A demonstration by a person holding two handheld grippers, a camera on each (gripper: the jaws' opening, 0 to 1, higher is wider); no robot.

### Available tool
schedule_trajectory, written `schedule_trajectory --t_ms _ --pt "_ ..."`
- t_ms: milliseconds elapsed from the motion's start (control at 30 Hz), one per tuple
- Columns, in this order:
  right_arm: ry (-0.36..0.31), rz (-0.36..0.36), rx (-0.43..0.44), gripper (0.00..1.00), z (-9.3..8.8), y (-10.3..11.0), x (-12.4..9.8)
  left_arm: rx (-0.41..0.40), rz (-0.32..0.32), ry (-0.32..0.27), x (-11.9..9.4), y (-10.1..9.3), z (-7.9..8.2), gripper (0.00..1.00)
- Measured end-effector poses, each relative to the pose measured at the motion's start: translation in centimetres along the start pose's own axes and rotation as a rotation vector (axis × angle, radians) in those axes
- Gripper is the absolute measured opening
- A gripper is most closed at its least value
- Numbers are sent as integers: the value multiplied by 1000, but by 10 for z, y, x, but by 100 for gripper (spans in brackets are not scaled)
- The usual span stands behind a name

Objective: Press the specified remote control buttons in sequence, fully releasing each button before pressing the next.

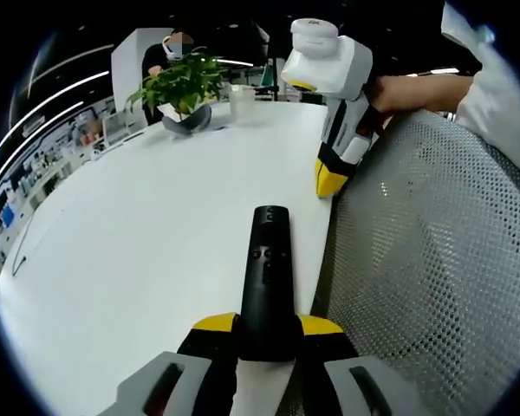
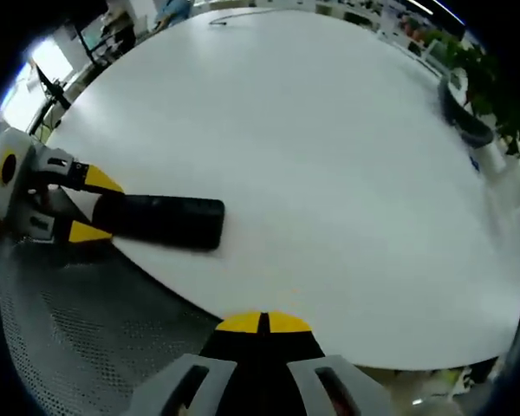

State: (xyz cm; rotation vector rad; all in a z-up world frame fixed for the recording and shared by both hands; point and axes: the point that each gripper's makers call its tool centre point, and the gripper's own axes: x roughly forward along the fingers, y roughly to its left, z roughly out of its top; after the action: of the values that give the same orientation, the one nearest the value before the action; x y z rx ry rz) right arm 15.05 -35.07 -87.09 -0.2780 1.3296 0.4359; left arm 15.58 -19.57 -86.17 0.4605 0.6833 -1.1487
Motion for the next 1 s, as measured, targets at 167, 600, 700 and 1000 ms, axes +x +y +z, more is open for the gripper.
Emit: schedule_trajectory --t_ms 167,600,700,1000 --pt "-5 10 41 0 0 -1 0 6 -7 5 0 1 0 24" --pt "2 -6 9 0 0 0 0 10 -18 117 -1 18 -4 23" --pt "3 -9 0 0 -1 0 -1 21 -25 133 -1 20 -5 23" --pt "4 -8 3 0 -1 0 -1 25 -51 191 -2 31 -6 23"
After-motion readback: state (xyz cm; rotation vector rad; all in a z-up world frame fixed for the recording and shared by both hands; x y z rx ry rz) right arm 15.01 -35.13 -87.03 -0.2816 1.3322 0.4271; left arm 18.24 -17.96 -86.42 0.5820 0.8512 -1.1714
